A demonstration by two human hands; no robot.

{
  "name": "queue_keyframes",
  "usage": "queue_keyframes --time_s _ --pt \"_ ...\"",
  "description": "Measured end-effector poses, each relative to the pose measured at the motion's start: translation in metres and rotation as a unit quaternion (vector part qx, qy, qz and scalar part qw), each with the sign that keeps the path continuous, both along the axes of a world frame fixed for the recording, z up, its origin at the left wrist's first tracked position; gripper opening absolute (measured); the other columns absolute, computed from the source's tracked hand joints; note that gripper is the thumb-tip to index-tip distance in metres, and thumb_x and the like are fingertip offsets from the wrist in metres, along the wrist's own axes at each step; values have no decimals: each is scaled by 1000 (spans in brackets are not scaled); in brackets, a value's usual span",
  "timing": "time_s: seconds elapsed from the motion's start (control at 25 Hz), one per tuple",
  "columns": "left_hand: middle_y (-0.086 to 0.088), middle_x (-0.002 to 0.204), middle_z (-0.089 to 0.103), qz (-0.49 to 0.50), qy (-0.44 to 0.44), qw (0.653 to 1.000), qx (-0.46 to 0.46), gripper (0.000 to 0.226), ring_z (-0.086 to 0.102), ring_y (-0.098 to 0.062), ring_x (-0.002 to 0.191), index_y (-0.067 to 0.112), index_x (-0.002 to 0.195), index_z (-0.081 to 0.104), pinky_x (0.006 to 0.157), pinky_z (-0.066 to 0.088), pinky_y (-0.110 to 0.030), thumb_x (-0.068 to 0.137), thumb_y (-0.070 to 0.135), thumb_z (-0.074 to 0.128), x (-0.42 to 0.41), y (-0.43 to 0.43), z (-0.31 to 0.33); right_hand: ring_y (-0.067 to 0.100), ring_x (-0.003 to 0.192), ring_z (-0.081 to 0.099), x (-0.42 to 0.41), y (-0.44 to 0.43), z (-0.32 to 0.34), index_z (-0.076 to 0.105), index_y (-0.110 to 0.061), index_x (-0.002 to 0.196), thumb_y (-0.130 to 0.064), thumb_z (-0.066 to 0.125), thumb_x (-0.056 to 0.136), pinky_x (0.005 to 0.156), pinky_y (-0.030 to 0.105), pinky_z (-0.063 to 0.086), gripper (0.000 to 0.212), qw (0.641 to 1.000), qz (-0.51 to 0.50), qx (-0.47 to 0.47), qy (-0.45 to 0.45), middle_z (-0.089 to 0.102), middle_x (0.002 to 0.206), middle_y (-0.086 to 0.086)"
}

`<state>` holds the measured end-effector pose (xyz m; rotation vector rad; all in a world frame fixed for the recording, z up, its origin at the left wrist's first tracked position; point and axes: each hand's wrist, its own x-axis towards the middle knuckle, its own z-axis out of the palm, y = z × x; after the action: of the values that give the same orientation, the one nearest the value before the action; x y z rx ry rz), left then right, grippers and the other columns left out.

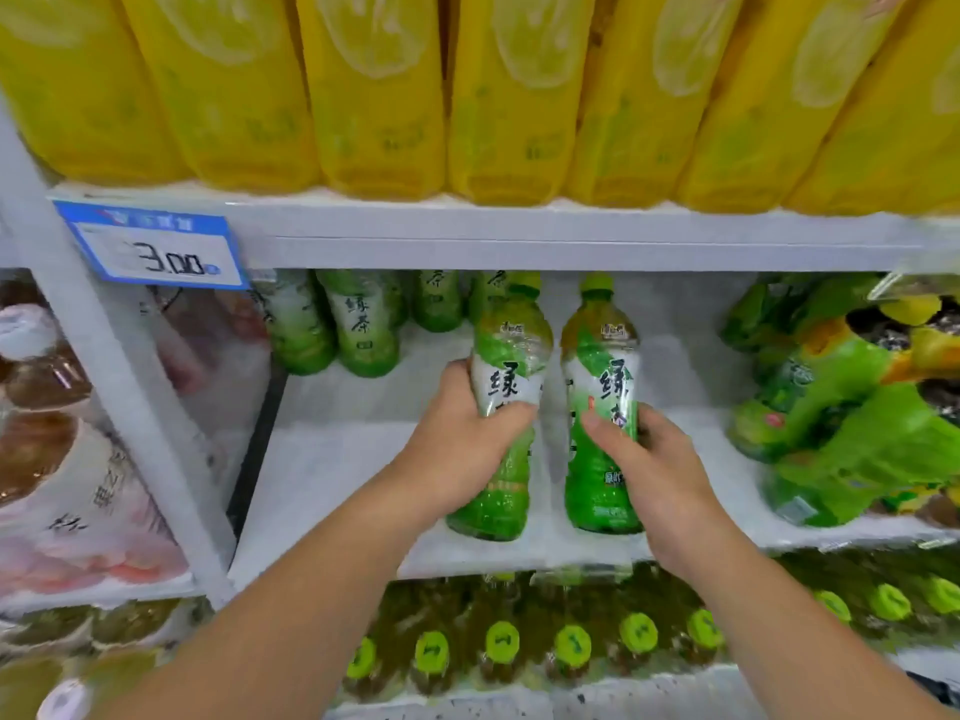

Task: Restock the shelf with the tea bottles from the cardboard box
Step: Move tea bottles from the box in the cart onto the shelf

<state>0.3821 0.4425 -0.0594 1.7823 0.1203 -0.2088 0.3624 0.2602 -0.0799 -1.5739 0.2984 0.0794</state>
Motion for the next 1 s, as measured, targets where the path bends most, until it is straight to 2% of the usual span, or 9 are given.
queue_keyframes --time_s 0.08,0.24,0.4,0.6,0.72,0.76,0.88,0.92,1.0 --pt "7 100 68 -13 -71 997 -16 40 68 -7 87 33 115 47 79 58 -37 83 30 72 30 -17 -13 20 81 75 34 -10 -10 69 -21 108 -25 71 88 71 39 61 20 998 -22 -2 -55 78 91 1" --pt "16 100 64 -10 -197 980 -4 44 62 9 88 33 120 44 73 49 -9 86 25 72 71 -47 -37 18 80 75 91 -31 -26 67 -23 106 -20 68 89 67 36 60 17 987 -56 27 -148 77 92 0" --pt "20 109 64 25 -274 961 -32 54 62 5 101 38 129 40 90 51 -27 86 26 70 105 -66 -57 16 86 74 125 -46 -44 65 -30 105 -21 69 86 70 33 61 21 973 -33 68 -219 77 96 -6" --pt "17 119 60 46 -382 923 -10 59 57 7 111 28 136 39 95 46 -16 87 15 70 136 -75 -74 21 103 71 156 -54 -58 58 -29 125 -31 75 77 84 42 57 50 957 17 66 -280 73 113 -1" --pt "17 123 59 49 -403 914 20 63 54 9 114 26 139 36 93 40 -3 87 16 70 144 -74 -80 18 103 71 162 -55 -63 57 -33 122 -33 72 73 88 41 56 51 952 40 37 -301 73 114 -5" --pt "17 124 59 45 -400 915 32 63 54 8 114 27 139 36 94 40 -4 88 19 70 147 -73 -80 16 103 71 162 -55 -65 57 -36 118 -34 72 72 89 41 55 49 951 48 26 -303 73 113 -8" --pt "14 127 59 36 -365 928 69 62 56 -6 120 34 138 39 103 46 -30 84 34 70 144 -67 -78 15 109 67 160 -58 -63 56 -41 117 -40 74 70 96 42 52 51 953 78 -7 -292 71 117 -11" --pt "12 129 56 41 -347 931 105 61 55 -9 120 35 136 43 103 47 -34 82 38 71 140 -64 -79 14 110 67 159 -60 -61 56 -41 117 -42 75 69 97 42 52 52 954 87 -19 -287 71 118 -10" --pt "8 128 48 52 -301 931 199 57 54 -12 115 31 133 49 100 46 -30 82 42 73 125 -60 -84 10 109 67 155 -71 -60 58 -39 117 -47 75 67 96 37 53 54 954 97 -56 -277 70 121 -8"
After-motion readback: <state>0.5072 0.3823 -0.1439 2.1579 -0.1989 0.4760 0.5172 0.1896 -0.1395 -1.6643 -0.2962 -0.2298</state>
